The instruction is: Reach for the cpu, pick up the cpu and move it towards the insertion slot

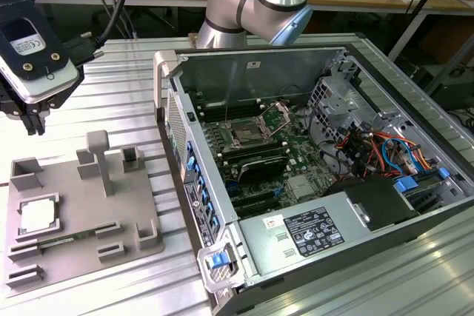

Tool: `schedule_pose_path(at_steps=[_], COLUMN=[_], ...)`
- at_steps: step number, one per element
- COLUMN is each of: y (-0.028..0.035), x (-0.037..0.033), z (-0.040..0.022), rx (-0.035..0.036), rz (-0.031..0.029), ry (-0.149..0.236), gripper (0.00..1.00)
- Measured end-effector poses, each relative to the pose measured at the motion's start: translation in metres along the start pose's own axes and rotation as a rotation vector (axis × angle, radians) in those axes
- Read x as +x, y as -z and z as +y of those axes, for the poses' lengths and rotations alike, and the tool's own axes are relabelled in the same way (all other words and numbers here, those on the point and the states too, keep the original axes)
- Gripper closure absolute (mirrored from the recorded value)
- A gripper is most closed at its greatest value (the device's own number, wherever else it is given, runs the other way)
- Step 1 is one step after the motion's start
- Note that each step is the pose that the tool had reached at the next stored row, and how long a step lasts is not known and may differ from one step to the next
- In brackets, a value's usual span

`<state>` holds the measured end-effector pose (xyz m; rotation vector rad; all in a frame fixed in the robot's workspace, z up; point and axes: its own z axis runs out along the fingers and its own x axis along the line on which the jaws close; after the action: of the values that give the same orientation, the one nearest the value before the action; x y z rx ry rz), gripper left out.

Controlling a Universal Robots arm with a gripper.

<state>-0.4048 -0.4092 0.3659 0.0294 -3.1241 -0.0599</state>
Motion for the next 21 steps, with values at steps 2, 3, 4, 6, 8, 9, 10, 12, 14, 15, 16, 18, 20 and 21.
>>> schedule_pose_path(at_steps=[2, 3, 4, 6, 8, 9, 10, 12, 14, 15, 16, 18, 20, 21], y=[0.0, 0.0, 0.0, 0.0, 0.0, 0.0, 0.0, 0.0, 0.0, 0.0, 0.0, 0.0, 0.0, -0.0001], x=[0.0, 0.0, 0.0, 0.0, 0.0, 0.0, 0.0, 0.0, 0.0, 0.0, 0.0, 0.0, 0.0, 0.0], z=[0.0, 0.0, 0.0, 0.0, 0.0, 0.0, 0.0, 0.0, 0.0, 0.0, 0.0, 0.0, 0.0, 0.0], rx=[0.0, 0.0, 0.0, 0.0, 0.0, 0.0, 0.0, 0.0, 0.0, 0.0, 0.0, 0.0, 0.0, 0.0], rz=[0.0, 0.0001, 0.0001, 0.0001, 0.0001, 0.0002, 0.0002, 0.0003, 0.0003, 0.0003, 0.0003, 0.0004, 0.0004, 0.0004], ry=[0.0, 0.0, 0.0, 0.0, 0.0, 0.0, 0.0, 0.0, 0.0, 0.0, 0.0, 0.0, 0.0, 0.0], gripper=[0.76, 0.76, 0.76, 0.69, 0.62, 0.62, 0.62, 0.61, 0.55, 0.55, 0.55, 0.55, 0.55, 0.55])
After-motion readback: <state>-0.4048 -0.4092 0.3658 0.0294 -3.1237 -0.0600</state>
